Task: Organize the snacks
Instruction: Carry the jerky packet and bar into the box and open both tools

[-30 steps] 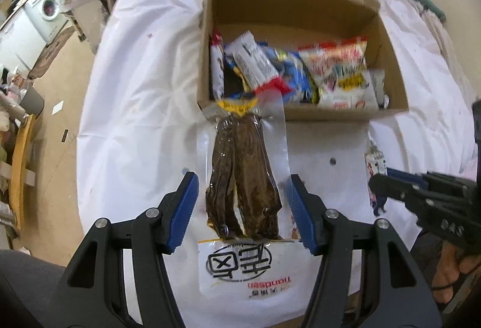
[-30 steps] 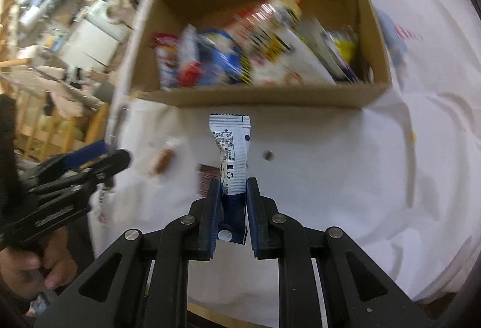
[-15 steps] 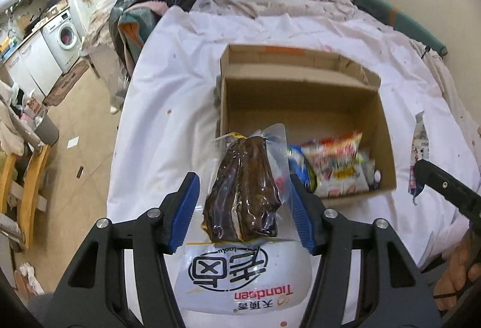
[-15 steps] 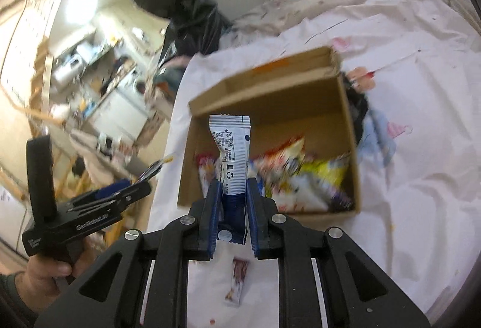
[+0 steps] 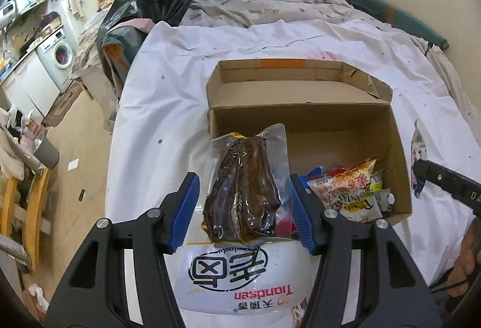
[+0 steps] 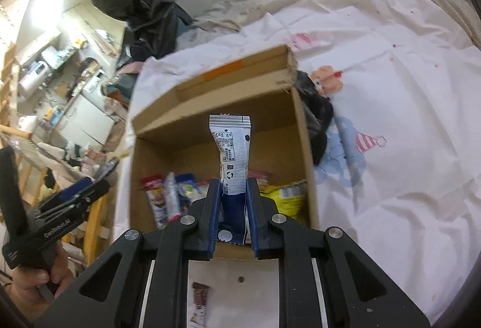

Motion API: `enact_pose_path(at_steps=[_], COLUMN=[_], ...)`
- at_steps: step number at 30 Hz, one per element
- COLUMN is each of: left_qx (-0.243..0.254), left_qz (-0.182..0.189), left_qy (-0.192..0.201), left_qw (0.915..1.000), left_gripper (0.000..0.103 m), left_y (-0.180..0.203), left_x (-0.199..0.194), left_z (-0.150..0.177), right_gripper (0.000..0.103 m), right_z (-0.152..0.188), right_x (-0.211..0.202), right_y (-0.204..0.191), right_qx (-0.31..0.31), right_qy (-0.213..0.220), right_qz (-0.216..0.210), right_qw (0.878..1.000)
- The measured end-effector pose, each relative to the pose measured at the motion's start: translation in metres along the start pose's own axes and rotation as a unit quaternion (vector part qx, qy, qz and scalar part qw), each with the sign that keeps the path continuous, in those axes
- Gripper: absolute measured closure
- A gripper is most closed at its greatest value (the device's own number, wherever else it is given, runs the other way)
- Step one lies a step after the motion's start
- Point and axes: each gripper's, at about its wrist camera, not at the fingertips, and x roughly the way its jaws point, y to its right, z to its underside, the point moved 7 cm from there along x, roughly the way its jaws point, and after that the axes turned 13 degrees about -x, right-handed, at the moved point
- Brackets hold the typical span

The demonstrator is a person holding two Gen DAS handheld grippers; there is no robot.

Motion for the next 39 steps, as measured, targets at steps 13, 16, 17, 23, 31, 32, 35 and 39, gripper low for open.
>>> enact_pose_path(at_steps=[13,16,17,23,31,32,35,39], left_qx=[-0.017,-0.01,-0.012,-0.013,-0.018,-0.017,-0.013,-0.011], left_qz=[0.019,0.015,0.021,0.026,0.034,0.035,0.035,0.035], left_qy=[0.007,0.006,0.002,-0.002,-0.011,-0.01,-0.008,-0.004], left_qw=[0.9997,0.9998,0.9997,0.9996,0.9992,0.9992,0.9993,0.9993], left_gripper=[0.048,0.047,0.047,0.047,0.045,0.045,0.044,0.043], left_y=[-0.002,0.0,0.001,0.002,0.002,0.002,0.003,0.003], left_x=[0.042,0.046,0.047,0.048,0.049,0.048,0.046,0.045], left_z=[-0.004,-0.004,-0.003,-0.003,-0.002,-0.002,-0.001,0.0], right_gripper=[0.085,0.085,0.085,0.085,0.083,0.083,0.083,0.083], right_z=[0.025,0.029,0.03,0.036,0.034,0.033,0.032,0.03], right_x=[0.029,0.036,0.038,0.048,0.046,0.045,0.043,0.042], right_y=[0.023,0.025,0.025,0.027,0.024,0.024,0.024,0.021], right_qx=[0.013,0.015,0.013,0.012,0.013,0.013,0.012,0.008], right_qy=[-0.074,-0.089,-0.094,-0.114,-0.106,-0.104,-0.1,-0.094], right_qz=[0.066,0.071,0.074,0.084,0.076,0.076,0.075,0.071], right_qw=[0.995,0.993,0.993,0.99,0.991,0.992,0.992,0.993])
